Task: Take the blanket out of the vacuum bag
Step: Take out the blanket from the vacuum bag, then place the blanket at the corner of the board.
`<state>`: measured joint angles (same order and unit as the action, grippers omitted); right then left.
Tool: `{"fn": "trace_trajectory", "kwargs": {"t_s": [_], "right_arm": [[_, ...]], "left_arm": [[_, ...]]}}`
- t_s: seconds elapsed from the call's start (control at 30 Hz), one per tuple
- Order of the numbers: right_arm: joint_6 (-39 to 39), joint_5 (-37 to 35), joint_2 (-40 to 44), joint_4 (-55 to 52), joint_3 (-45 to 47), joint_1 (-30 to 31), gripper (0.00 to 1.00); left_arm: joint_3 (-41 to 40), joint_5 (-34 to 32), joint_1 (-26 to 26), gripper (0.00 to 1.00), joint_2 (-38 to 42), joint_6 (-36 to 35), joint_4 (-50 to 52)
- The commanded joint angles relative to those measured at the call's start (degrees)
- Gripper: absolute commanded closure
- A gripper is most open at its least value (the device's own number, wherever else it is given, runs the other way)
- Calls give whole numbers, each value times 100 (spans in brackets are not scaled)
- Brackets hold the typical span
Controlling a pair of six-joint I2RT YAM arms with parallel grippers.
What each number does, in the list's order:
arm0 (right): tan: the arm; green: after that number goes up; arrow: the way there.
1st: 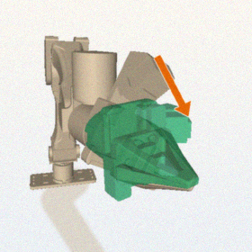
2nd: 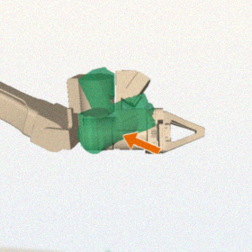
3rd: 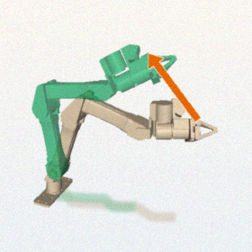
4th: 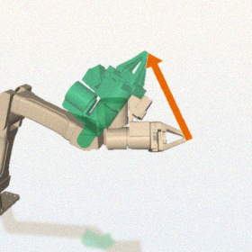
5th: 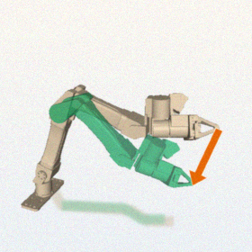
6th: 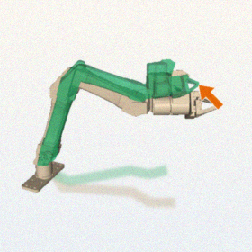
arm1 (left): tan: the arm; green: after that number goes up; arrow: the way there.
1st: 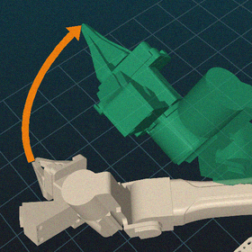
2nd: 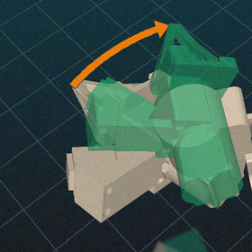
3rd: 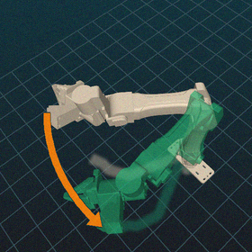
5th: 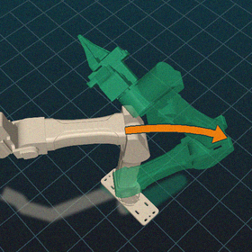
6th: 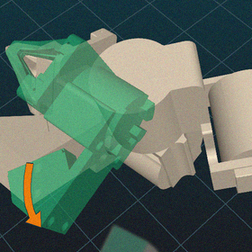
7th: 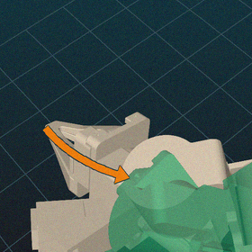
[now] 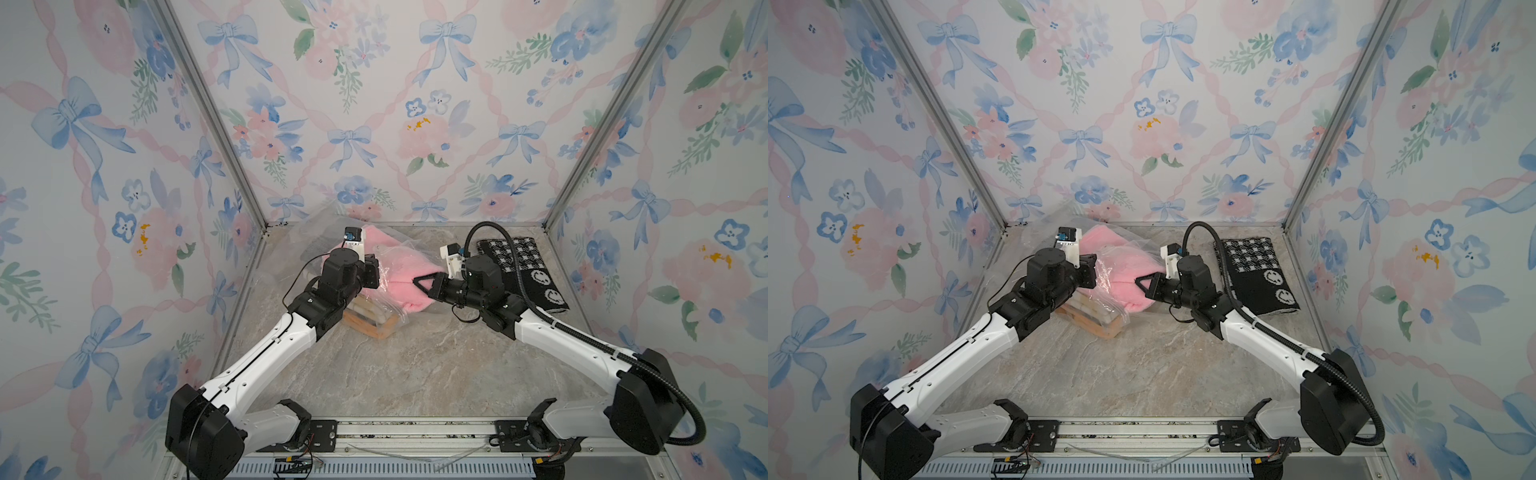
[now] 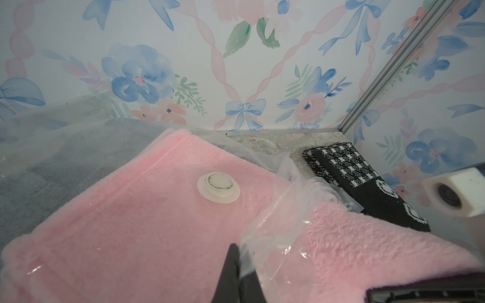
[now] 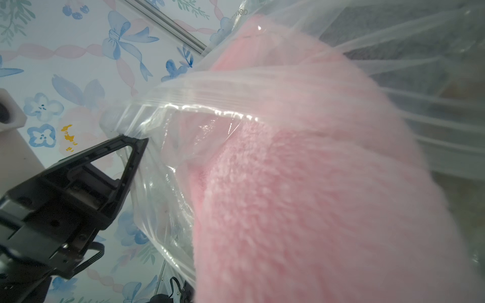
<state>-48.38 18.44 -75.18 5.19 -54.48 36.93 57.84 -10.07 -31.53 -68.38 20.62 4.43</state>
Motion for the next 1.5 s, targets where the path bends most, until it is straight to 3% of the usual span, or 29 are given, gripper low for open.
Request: {"fn": "trace_trajectory", "kwargs": {"t_s": [0.0, 0.3, 0.67, 1.07, 1.23, 1.47], "right_arm": [[321, -64, 721, -711, -44, 12, 100], [253, -142, 1877, -2226, -177, -223, 100], [-365, -49, 2862, -3165, -783, -1243, 100], [-688, -82, 2874, -3791, -2058, -1795, 100], [-721, -524, 2851, -3543, -2231, -2014, 100], [-642, -609, 2149, -3081, -2357, -2526, 100]], "left_arm": [[15, -255, 66, 100, 185, -84, -39], [-68, -139, 75, 100, 260, -54, -82], [-269, -83, 75, 100, 461, -23, -100], [-414, -71, 81, 100, 563, -50, -153], [-442, 3, 68, 100, 528, -33, -242], [-449, 49, 78, 100, 571, -6, -237]]}}
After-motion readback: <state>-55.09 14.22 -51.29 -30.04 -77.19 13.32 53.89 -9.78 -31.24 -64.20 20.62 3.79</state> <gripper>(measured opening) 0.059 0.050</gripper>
